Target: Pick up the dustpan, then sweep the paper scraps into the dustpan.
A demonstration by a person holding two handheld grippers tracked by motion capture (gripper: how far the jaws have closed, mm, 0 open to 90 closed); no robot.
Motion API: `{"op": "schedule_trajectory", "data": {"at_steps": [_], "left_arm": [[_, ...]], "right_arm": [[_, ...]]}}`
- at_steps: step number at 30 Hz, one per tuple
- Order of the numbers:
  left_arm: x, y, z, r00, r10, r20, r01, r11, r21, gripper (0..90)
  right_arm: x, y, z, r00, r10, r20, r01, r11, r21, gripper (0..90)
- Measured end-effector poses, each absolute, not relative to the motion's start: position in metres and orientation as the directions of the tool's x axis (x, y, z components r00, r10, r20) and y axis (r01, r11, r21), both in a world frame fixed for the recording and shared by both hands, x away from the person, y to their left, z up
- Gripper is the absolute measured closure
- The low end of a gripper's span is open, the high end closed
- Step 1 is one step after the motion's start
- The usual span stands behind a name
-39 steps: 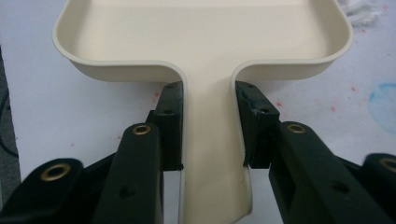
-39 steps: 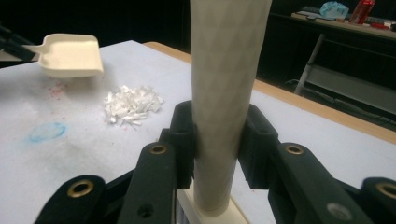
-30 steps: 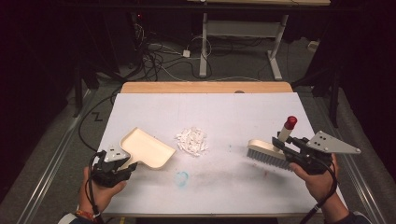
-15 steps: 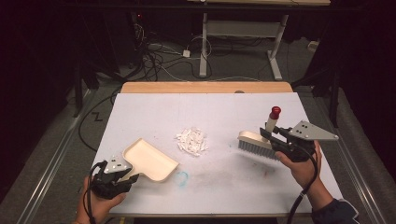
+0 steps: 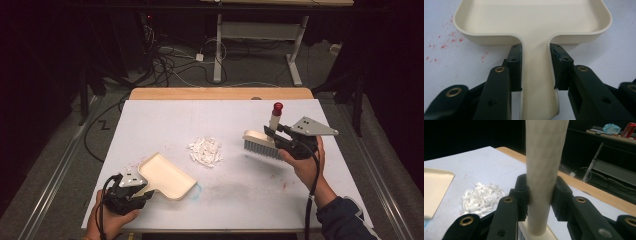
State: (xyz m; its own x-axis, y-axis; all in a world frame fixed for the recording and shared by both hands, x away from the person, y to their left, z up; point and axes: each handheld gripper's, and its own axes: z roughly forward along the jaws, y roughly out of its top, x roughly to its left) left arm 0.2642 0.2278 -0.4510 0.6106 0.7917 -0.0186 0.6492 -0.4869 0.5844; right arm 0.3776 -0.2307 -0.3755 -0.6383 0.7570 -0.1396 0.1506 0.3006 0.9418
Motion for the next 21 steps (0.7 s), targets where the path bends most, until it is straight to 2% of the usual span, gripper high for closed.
{"op": "schedule_trajectory", "data": {"at_steps": [9, 21], "left_arm": [[0.269, 0.22, -0.452, 0.63, 0.776, -0.018, 0.639, -0.505, 0.58, 63.9], [0.278, 0.213, -0.456, 0.64, 0.768, -0.027, 0.64, -0.513, 0.572, 63.8]], "right_arm": [[0.419, -0.194, -0.37, -0.601, 0.791, -0.119, 0.16, 0.265, 0.951, 71.1], [0.467, -0.128, -0.384, -0.569, 0.819, -0.074, 0.194, 0.221, 0.956, 71.1]]}}
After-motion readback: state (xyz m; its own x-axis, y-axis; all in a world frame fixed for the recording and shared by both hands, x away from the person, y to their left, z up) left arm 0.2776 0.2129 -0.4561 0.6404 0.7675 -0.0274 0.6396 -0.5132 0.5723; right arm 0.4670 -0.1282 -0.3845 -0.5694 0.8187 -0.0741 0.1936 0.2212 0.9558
